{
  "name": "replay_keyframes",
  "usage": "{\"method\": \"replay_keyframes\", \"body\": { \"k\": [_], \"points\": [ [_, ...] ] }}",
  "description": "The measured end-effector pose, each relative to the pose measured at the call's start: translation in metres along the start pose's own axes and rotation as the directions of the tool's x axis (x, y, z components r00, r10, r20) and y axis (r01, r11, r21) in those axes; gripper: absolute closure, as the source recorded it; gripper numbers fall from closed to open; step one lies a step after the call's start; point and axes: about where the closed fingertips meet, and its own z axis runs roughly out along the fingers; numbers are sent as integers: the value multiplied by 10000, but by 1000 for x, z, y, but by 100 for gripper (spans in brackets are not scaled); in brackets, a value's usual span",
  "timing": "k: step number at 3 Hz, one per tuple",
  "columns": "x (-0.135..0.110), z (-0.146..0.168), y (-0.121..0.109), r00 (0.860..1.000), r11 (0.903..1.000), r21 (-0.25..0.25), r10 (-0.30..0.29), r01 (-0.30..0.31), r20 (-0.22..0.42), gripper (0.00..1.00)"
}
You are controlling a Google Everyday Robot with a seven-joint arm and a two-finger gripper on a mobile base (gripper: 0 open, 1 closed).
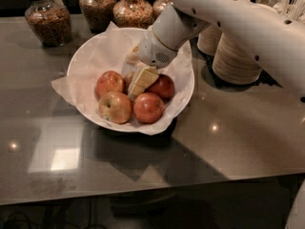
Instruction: Pick apple from white bowl
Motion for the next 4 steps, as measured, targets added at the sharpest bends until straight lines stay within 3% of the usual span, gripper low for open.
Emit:
{"method": "replay_keyframes", "body": {
  "k": [1,4],
  "points": [
    [0,0,0,10000,10000,0,0,0,0,27],
    [0,0,0,10000,10000,-2,-1,1,0,96]
  ]
}}
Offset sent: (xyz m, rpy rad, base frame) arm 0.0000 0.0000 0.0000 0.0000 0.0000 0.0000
